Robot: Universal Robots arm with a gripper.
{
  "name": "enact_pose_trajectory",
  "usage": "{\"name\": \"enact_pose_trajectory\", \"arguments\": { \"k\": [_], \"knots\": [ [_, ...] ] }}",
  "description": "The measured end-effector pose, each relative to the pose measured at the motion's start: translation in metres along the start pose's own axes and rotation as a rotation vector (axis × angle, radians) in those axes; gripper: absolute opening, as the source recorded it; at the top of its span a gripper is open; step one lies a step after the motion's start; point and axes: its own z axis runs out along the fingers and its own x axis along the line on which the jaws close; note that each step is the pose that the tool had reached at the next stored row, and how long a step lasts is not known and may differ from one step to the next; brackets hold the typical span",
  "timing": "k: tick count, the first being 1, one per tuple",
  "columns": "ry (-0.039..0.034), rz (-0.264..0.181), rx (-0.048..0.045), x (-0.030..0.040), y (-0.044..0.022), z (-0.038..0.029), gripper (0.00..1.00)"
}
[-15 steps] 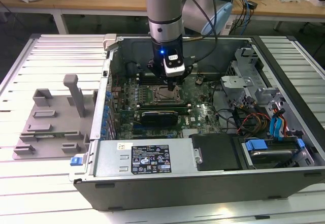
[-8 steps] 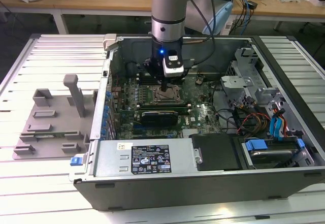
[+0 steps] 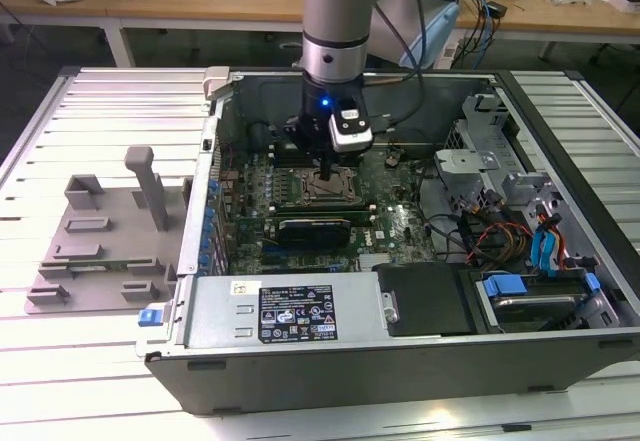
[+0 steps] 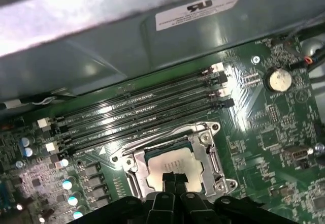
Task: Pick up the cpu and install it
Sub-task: 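Install the first cpu locking lever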
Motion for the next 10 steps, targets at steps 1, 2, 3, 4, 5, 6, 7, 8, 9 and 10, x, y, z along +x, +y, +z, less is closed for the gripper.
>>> {"name": "enact_pose_trajectory", "arguments": {
  "k": [1, 2, 3, 4, 5, 6, 7, 8, 9, 10],
  "knots": [
    [-0.0007, -0.019, 0.0000, -0.0016, 0.0005, 0.0003, 0.11],
    [-0.0014, -0.039, -0.0001, -0.0025, 0.0007, 0.0006, 0.11],
    [-0.0022, -0.059, -0.0007, -0.0025, 0.0007, 0.0006, 0.11],
    [-0.0038, -0.095, -0.0013, -0.0025, 0.0008, 0.0007, 0.11],
    [-0.0050, -0.123, -0.0015, -0.0025, 0.0008, 0.0007, 0.11],
    [-0.0060, -0.151, -0.0019, -0.0025, 0.0007, 0.0006, 0.11],
    [-0.0068, -0.171, -0.0022, -0.0025, 0.0008, 0.0005, 0.11],
    [-0.0076, -0.194, -0.0021, -0.0025, 0.0007, 0.0001, 0.11],
    [-0.0090, -0.224, -0.0013, -0.0026, 0.0006, -0.0023, 0.11],
    [-0.0099, -0.237, -0.0003, -0.0027, 0.0005, -0.0074, 0.11]
  ]
}}
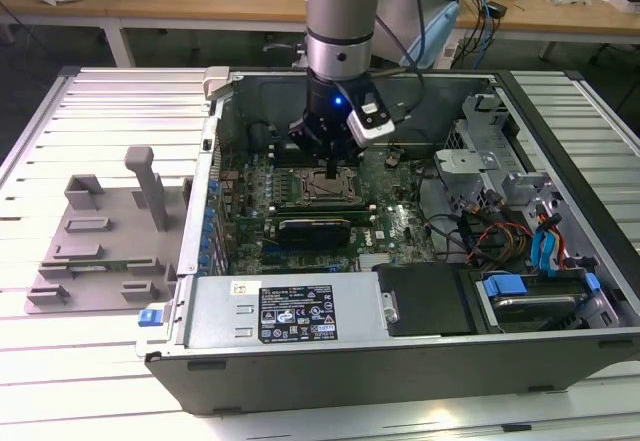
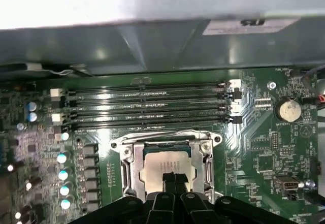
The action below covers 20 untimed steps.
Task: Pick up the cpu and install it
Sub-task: 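Install the first cpu locking lever, then install the second cpu locking lever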
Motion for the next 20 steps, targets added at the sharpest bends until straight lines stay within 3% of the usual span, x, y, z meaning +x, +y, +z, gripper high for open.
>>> {"name": "enact_pose_trajectory", "arguments": {
  "k": [5, 7, 8, 20],
  "knots": [
    [-0.0011, -0.016, 0.0096, -0.0004, -0.0006, -0.0149, 0.11],
    [-0.0013, -0.016, 0.0116, -0.0005, -0.0007, -0.0166, 0.11],
    [-0.0017, -0.017, 0.0180, -0.0006, -0.0011, -0.0199, 0.11],
    [-0.0019, -0.020, 0.0213, -0.0006, -0.0026, -0.0203, 0.11]
  ]
}}
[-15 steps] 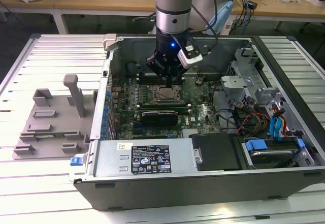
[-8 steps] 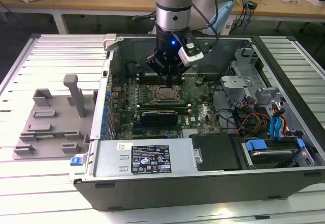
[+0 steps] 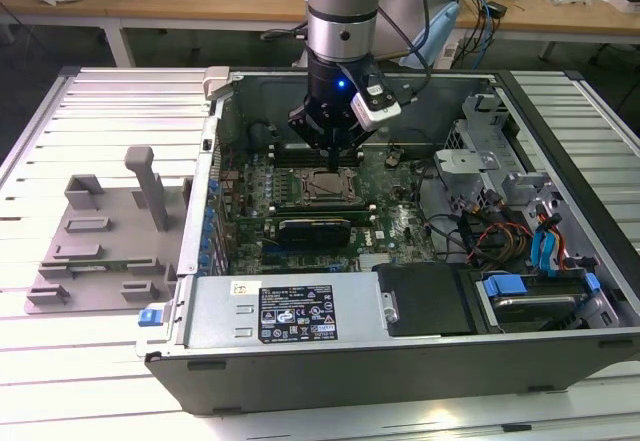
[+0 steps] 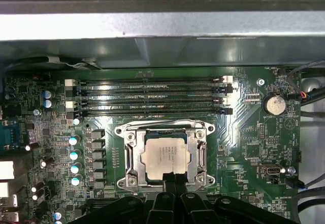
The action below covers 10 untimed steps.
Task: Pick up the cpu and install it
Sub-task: 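Install the second cpu locking lever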
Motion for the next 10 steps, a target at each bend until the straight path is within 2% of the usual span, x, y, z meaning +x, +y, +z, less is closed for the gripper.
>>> {"name": "enact_pose_trajectory", "arguments": {
  "k": [8, 10],
  "knots": [
    [-0.0002, 0.000, -0.0002, -0.0001, -0.0002, -0.0037, 0.11],
    [0.0000, 0.000, 0.0009, -0.0002, -0.0020, -0.0038, 0.11]
  ]
}}
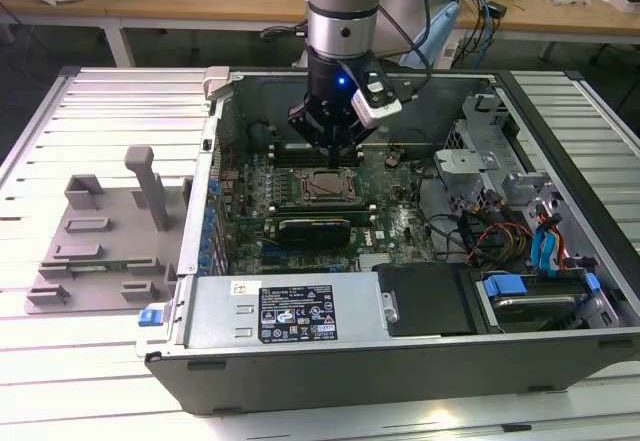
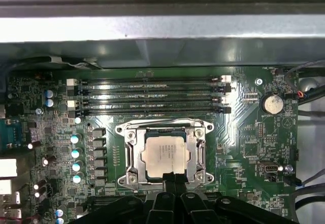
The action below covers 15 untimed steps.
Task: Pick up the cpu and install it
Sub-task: 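Install the second cpu locking lever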
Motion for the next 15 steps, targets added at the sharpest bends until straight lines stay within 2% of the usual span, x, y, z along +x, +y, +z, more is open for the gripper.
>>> {"name": "enact_pose_trajectory", "arguments": {
  "k": [4, 11, 15],
  "knots": [
    [0.0000, 0.000, -0.0002, -0.0002, -0.0079, 0.0006, 0.11],
    [0.0000, 0.000, -0.0001, -0.0005, -0.0150, 0.0010, 0.11],
    [0.0000, 0.000, -0.0001, -0.0009, -0.0265, 0.0018, 0.11]
  ]
}}
